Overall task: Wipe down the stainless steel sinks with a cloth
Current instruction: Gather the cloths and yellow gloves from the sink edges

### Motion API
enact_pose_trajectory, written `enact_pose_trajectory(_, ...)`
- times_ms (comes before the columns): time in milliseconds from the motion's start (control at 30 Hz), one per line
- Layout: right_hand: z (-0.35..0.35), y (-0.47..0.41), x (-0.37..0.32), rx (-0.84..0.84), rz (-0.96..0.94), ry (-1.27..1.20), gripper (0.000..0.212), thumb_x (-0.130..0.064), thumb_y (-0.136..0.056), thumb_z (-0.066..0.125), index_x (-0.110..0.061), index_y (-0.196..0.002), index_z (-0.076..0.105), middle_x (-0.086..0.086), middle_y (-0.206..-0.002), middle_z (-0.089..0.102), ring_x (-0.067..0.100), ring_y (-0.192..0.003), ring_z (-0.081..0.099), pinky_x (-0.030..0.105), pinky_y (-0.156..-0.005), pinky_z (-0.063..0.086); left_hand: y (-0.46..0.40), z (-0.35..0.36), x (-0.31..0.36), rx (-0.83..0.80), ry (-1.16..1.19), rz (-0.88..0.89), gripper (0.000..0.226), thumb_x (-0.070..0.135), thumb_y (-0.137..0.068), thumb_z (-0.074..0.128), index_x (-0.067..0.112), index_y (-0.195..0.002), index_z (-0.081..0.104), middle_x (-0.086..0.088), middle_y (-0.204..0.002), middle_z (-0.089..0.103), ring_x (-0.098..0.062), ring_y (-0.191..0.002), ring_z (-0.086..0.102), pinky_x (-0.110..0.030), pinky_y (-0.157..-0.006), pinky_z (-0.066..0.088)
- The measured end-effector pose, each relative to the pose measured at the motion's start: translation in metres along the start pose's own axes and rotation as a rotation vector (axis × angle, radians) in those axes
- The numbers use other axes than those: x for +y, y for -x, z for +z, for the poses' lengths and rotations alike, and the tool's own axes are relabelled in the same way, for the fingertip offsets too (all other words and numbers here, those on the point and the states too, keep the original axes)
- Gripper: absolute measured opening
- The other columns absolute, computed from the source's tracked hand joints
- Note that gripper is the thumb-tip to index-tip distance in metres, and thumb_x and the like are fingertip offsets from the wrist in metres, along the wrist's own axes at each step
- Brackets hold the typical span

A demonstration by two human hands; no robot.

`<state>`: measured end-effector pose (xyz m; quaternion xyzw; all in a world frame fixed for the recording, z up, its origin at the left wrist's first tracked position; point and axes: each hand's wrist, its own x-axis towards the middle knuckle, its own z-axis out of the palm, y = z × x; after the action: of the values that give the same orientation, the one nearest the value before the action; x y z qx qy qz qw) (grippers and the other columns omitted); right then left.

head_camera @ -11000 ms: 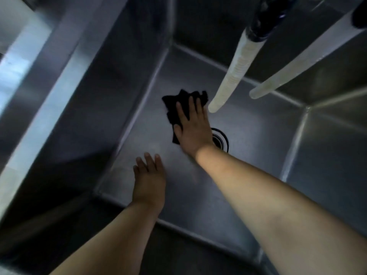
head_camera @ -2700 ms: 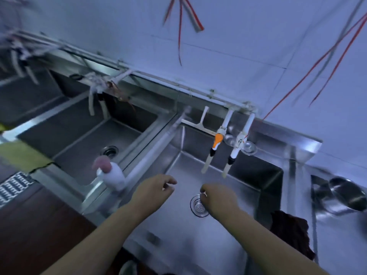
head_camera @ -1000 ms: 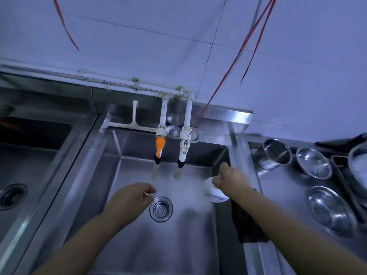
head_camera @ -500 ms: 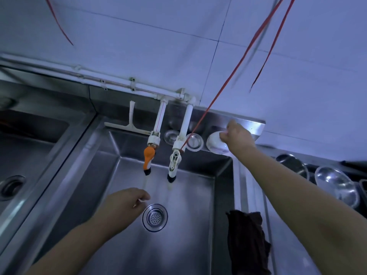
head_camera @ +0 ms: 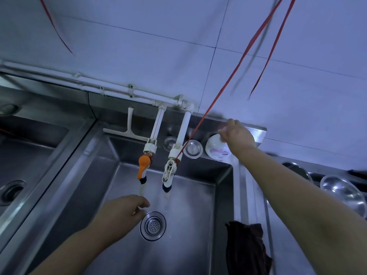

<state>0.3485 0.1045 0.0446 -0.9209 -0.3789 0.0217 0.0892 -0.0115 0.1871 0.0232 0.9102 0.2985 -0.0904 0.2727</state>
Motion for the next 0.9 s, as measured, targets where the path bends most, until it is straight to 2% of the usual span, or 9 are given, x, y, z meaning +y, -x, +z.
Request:
enact_pose_trajectory(200, -0.006, 0.033, -0.001, 0.108, -0.049, 0.287, 0.029, -0.024, -0.093, 0.039, -0.007, -0.113, 0.052, 0.011, -0.106, 0.053, 0.026, -0.089, 0.050, 0.032, -0.062, 0.032, 0.010, -0.005, 0.003, 0.007, 0.007, 0.025, 0.024, 0.032, -0.093, 0.052, 0.037, -0.116, 0.059, 0.023, -0.114, 0.059, 0.006, -0.097, 0.055, -0.011, -0.083, 0.039)
enact_pose_trajectory(267, -0.015, 0.051, -0.013, 0.216, -0.075, 0.216, 0.022, -0.020, -0.093, 0.044, -0.004, -0.101, 0.057, 0.012, -0.093, 0.059, 0.030, -0.080, 0.055, 0.031, -0.057, 0.031, 0.016, -0.007, -0.001, 0.019, 0.010, 0.028, 0.024, 0.032, -0.093, 0.052, 0.036, -0.115, 0.060, 0.022, -0.112, 0.060, 0.005, -0.096, 0.055, -0.012, -0.083, 0.041)
enact_pose_trajectory(367, -0.031, 0.088, -0.040, 0.453, -0.259, 0.152, 0.005, -0.004, -0.077, 0.062, -0.001, -0.073, 0.062, 0.014, -0.066, 0.060, 0.033, -0.057, 0.056, 0.028, -0.047, 0.032, 0.029, -0.011, -0.012, 0.036, 0.037, 0.009, 0.023, 0.032, -0.092, 0.055, 0.035, -0.113, 0.061, 0.020, -0.109, 0.062, 0.004, -0.093, 0.056, -0.015, -0.081, 0.043)
enact_pose_trajectory(433, -0.043, 0.113, -0.064, 0.528, -0.366, 0.165, 0.009, -0.006, -0.075, 0.062, -0.006, -0.066, 0.062, 0.010, -0.059, 0.058, 0.031, -0.052, 0.053, 0.027, -0.043, 0.034, 0.039, -0.013, -0.020, 0.052, 0.052, 0.000, 0.023, 0.032, -0.091, 0.056, 0.036, -0.112, 0.062, 0.021, -0.106, 0.063, 0.005, -0.088, 0.054, -0.013, -0.077, 0.040)
enact_pose_trajectory(633, -0.057, 0.167, -0.158, 0.574, -0.603, 0.097, 0.013, -0.009, -0.078, 0.062, -0.010, -0.065, 0.061, 0.004, -0.057, 0.055, 0.026, -0.053, 0.051, 0.030, -0.045, 0.039, 0.075, -0.031, -0.063, 0.082, 0.116, 0.001, 0.022, 0.032, -0.090, 0.056, 0.035, -0.111, 0.063, 0.019, -0.106, 0.063, 0.004, -0.088, 0.054, -0.016, -0.081, 0.043)
enact_pose_trajectory(700, -0.052, 0.181, -0.197, 0.533, -0.646, 0.096, 0.013, -0.010, -0.078, 0.062, -0.011, -0.065, 0.061, 0.003, -0.057, 0.055, 0.025, -0.053, 0.051, 0.029, -0.045, 0.040, 0.091, -0.038, -0.088, 0.094, 0.145, -0.019, 0.022, 0.034, -0.090, 0.056, 0.037, -0.111, 0.062, 0.021, -0.105, 0.062, 0.004, -0.090, 0.054, -0.017, -0.081, 0.043)
enact_pose_trajectory(833, -0.033, 0.204, -0.289, 0.444, -0.705, 0.085, 0.022, -0.005, -0.070, 0.068, -0.012, -0.055, 0.054, 0.004, -0.051, 0.050, 0.025, -0.047, 0.046, 0.027, -0.042, 0.036, 0.130, -0.061, -0.156, 0.112, 0.128, -0.039, 0.019, 0.036, -0.090, 0.054, 0.039, -0.107, 0.062, 0.021, -0.098, 0.061, 0.002, -0.089, 0.055, -0.010, -0.068, 0.037)
enact_pose_trajectory(900, -0.019, 0.216, -0.344, 0.379, -0.733, 0.093, 0.026, -0.006, -0.066, 0.073, -0.012, -0.053, 0.052, 0.005, -0.048, 0.049, 0.026, -0.045, 0.046, 0.025, -0.041, 0.030, 0.152, -0.076, -0.200, 0.131, 0.113, -0.057, 0.020, 0.033, -0.091, 0.054, 0.036, -0.109, 0.062, 0.017, -0.104, 0.063, -0.004, -0.096, 0.059, -0.016, -0.075, 0.041)
